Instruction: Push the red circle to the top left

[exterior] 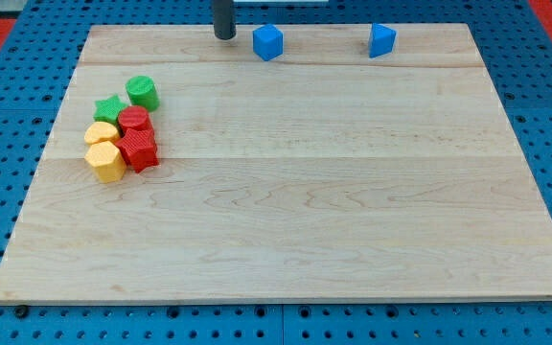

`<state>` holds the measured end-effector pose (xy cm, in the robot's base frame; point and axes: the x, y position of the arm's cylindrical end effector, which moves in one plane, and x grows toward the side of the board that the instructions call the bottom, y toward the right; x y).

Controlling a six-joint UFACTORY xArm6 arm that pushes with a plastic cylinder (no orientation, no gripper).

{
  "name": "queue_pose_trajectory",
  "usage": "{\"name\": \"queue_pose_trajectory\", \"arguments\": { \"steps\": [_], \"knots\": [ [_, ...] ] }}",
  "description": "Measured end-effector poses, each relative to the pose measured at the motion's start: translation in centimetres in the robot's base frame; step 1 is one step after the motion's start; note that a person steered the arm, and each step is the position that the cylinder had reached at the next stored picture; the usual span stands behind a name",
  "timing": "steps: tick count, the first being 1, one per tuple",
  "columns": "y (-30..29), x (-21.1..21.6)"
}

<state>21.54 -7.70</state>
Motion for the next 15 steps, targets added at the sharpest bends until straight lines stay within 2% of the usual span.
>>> {"name": "queue_pose_trajectory", "arguments": {
  "steps": [2, 3, 6, 7, 8, 9, 10, 11, 14, 15],
  "knots": [
    [7.9, 0.3],
    [4.7, 0.9],
    [2.8, 24.1],
    [-0.8, 28.3],
    [-6.1, 29.4],
    [-8.9, 27.6],
    [-9.1, 23.9],
    [-9.6, 22.0],
    [-9.6, 20.0],
    [-8.8, 17.5]
  ]
}}
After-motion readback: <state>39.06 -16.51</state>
